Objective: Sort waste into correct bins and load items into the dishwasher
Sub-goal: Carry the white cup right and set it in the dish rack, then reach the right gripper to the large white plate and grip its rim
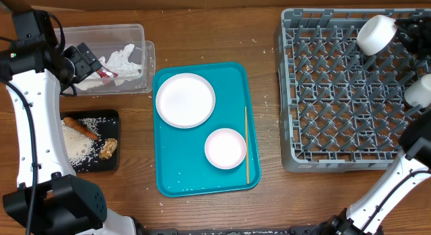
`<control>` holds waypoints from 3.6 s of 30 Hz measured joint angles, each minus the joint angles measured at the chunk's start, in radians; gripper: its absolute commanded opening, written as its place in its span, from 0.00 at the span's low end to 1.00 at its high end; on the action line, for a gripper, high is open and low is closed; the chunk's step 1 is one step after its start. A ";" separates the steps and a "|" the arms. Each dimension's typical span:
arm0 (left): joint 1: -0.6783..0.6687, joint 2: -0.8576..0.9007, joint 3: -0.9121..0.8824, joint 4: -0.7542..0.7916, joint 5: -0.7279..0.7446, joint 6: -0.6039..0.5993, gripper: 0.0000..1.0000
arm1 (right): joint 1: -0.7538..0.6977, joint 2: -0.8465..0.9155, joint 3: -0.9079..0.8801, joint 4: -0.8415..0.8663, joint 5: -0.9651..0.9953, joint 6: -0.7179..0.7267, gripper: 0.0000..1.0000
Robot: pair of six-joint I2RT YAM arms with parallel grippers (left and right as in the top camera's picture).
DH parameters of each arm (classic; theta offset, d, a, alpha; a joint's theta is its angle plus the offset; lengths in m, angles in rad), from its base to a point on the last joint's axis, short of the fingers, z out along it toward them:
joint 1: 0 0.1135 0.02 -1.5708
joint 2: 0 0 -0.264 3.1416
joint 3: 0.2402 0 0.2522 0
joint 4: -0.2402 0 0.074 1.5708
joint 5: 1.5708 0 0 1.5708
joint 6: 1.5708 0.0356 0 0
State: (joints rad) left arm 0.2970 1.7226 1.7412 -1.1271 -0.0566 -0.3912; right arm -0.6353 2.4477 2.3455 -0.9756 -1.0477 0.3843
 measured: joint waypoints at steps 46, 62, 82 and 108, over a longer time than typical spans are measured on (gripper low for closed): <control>0.000 0.000 0.000 0.000 0.000 0.000 1.00 | 1.088 -0.272 -0.153 -0.060 0.871 -0.150 0.80; 0.000 0.000 0.000 0.000 0.000 0.000 1.00 | 1.140 -0.258 -0.618 0.311 0.782 -0.074 0.60; 0.000 0.000 0.000 0.000 0.000 0.000 1.00 | 1.211 -0.198 -0.618 0.298 0.901 -0.016 0.33; 0.000 0.000 0.000 0.000 0.000 0.000 1.00 | 1.212 -0.198 -0.618 0.207 0.890 0.066 0.22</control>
State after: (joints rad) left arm 0.2970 1.7226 1.7409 -1.1267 -0.0566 -0.3912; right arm 0.5766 2.2501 1.7275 -0.7685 -0.1581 0.4500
